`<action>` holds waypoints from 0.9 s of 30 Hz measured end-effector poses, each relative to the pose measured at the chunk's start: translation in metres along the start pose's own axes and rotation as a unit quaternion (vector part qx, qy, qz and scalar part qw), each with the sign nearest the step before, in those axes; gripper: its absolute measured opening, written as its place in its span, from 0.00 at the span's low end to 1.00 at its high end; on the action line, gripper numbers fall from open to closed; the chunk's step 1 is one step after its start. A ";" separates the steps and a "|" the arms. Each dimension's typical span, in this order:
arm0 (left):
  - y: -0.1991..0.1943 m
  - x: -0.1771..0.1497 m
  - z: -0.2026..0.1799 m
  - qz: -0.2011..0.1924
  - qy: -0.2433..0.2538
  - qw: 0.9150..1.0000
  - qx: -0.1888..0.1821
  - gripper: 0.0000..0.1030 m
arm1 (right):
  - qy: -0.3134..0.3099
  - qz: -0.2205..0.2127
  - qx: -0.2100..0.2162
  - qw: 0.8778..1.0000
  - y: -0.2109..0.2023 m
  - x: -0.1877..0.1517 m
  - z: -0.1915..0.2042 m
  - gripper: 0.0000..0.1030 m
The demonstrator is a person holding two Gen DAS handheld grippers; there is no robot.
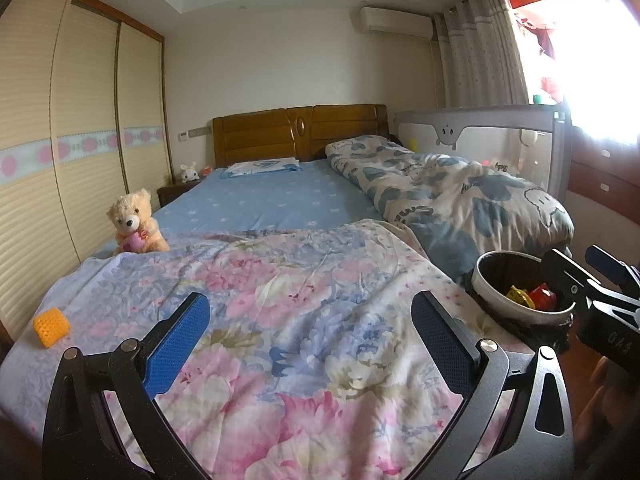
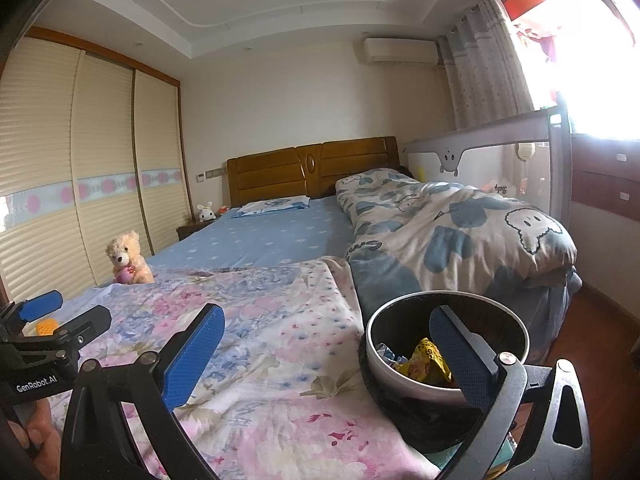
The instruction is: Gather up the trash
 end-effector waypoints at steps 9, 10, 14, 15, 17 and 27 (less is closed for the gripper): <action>0.000 0.000 0.000 0.000 0.000 1.000 0.000 1.00 | 0.001 0.000 0.002 1.000 0.000 0.002 0.004 1.00; 0.000 0.000 0.000 0.000 0.000 1.000 0.000 1.00 | 0.002 -0.001 0.002 1.000 0.000 0.001 0.003 1.00; 0.000 0.000 0.000 0.000 0.000 1.000 0.000 1.00 | 0.002 -0.001 0.002 1.000 0.000 0.001 0.002 1.00; 0.000 0.000 0.000 0.000 0.000 1.000 0.000 1.00 | 0.002 0.000 0.002 1.000 0.000 0.001 0.003 1.00; 0.000 0.000 0.000 0.001 0.000 1.000 0.000 1.00 | 0.002 -0.001 0.001 1.000 0.000 0.001 0.002 1.00; 0.001 0.000 0.000 0.000 0.000 1.000 0.000 1.00 | 0.002 -0.001 0.003 1.000 -0.001 0.001 0.004 1.00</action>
Point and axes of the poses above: each gripper's, at about its wrist camera, not at the fingertips, and y roughly the way its jaws point, z to its left, x to its top, the point moved 9 cm from there along y, roughly the way its jaws point, and after that the axes turned 5 degrees about -z, right-handed, at the moved point
